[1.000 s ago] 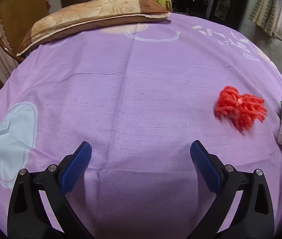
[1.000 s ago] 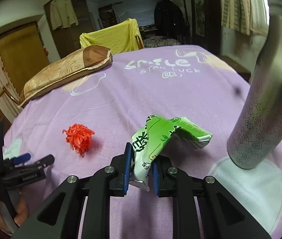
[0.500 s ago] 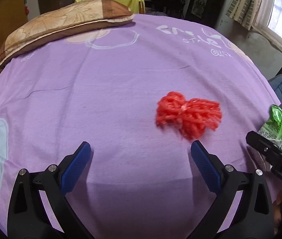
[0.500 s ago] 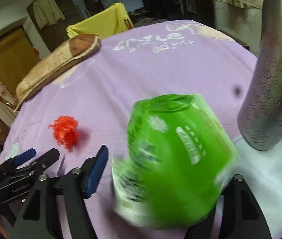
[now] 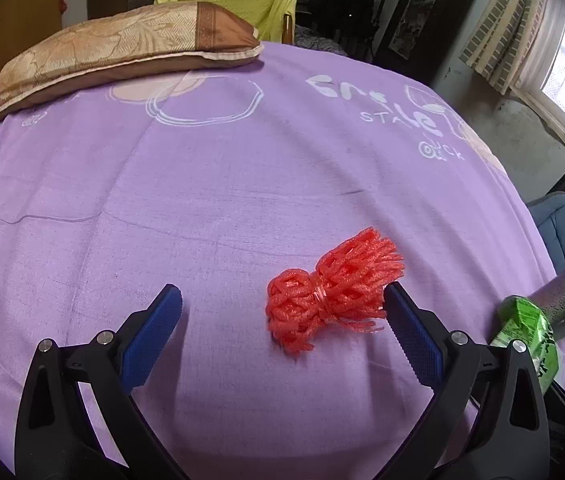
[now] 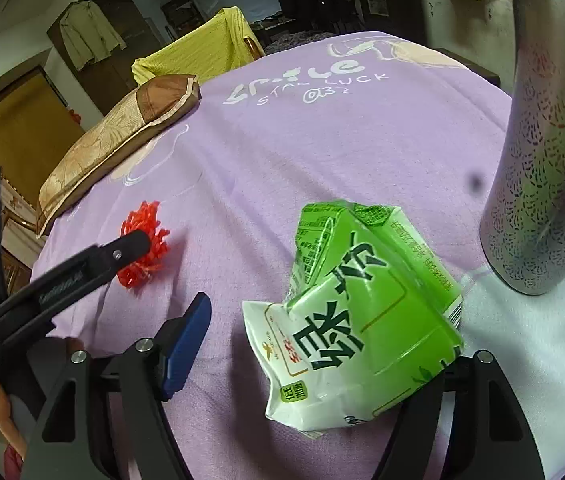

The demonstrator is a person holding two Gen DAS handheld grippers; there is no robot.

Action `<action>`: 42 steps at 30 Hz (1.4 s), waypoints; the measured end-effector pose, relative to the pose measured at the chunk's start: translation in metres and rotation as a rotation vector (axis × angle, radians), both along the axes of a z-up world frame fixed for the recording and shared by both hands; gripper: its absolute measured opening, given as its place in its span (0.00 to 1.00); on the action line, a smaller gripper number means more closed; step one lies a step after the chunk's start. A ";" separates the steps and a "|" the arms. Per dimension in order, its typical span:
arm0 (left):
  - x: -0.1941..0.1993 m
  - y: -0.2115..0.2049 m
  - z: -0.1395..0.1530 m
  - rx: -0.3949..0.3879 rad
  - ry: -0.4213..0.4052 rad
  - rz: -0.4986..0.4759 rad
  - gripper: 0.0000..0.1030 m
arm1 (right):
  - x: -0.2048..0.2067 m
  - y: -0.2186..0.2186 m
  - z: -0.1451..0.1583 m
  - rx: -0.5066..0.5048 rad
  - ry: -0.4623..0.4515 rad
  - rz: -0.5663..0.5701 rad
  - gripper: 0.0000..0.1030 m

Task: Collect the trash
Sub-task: 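Grasp the red foam mesh net with the left gripper while the right holds the carton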

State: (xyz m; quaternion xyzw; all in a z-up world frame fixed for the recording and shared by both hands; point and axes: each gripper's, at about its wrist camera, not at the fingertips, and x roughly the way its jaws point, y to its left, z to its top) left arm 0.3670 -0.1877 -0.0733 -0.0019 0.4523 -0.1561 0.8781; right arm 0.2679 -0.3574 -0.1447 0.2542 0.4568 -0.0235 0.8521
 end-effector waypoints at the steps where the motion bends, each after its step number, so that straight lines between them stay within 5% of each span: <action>1: 0.001 0.002 -0.002 0.016 -0.003 0.008 0.94 | 0.000 0.000 0.000 -0.003 0.000 0.003 0.73; 6: 0.011 0.034 0.000 0.039 -0.068 0.084 0.94 | 0.000 0.003 0.000 -0.022 0.001 0.013 0.74; 11: 0.020 0.043 0.003 0.056 -0.095 0.061 0.94 | 0.001 0.006 0.001 -0.045 0.003 0.024 0.75; 20: 0.037 0.045 -0.016 0.097 -0.010 0.074 0.94 | 0.003 0.013 0.001 -0.081 -0.001 0.049 0.81; 30: 0.036 0.044 -0.005 0.098 -0.089 0.076 0.94 | 0.005 0.016 0.001 -0.090 -0.001 0.068 0.87; 42: 0.058 0.048 -0.016 0.083 -0.029 0.105 0.94 | 0.006 0.019 0.001 -0.098 0.000 0.072 0.90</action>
